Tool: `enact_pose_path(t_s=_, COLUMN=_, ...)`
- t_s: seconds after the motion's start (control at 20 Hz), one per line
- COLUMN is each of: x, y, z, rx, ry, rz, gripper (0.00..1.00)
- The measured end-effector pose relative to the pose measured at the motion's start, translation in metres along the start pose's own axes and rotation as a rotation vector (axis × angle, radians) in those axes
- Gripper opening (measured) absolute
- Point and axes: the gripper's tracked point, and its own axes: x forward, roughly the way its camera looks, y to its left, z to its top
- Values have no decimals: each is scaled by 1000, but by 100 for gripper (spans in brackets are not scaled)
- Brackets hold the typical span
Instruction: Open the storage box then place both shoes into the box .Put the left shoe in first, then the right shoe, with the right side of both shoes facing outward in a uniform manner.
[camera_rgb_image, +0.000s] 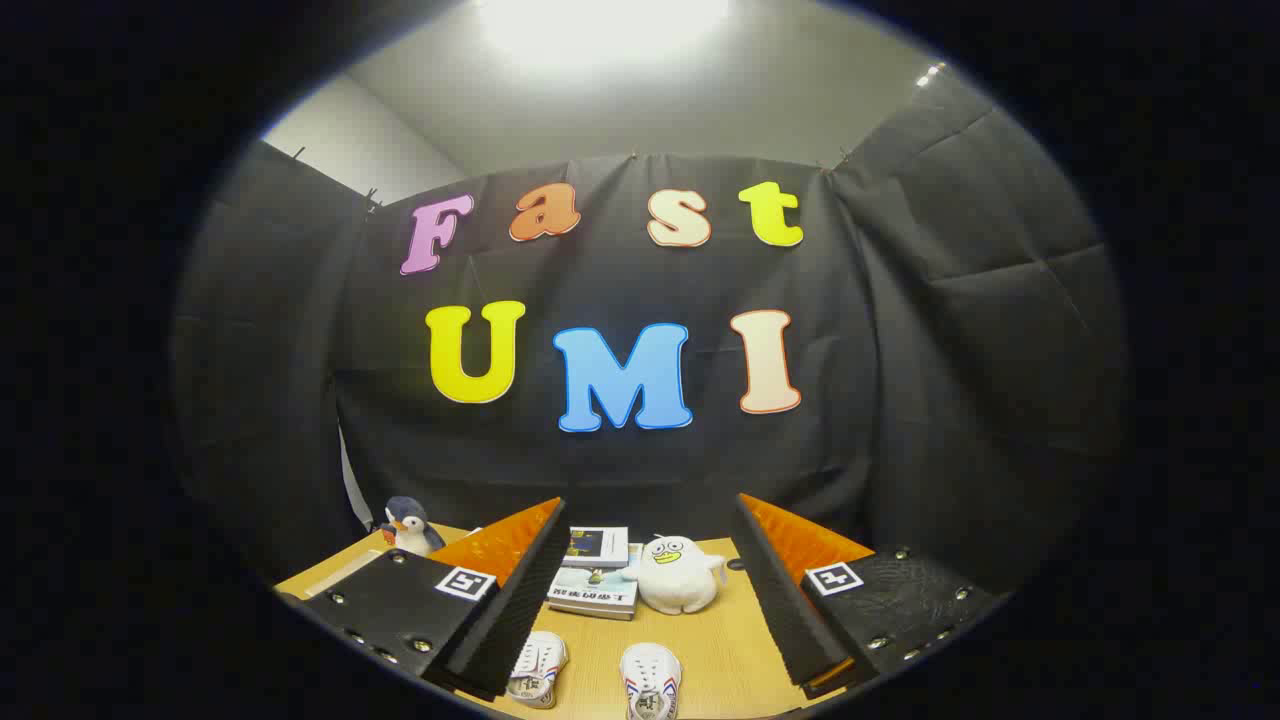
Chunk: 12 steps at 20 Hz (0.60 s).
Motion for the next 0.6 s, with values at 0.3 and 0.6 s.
enact_pose_path(t_s=0.3, x=7, y=10, z=-5, rx=-27, ry=34, rz=41, gripper=97)
enact_pose_path(t_s=0.6, x=11, y=9, z=-9, rx=-31, ry=52, rz=45, gripper=97)
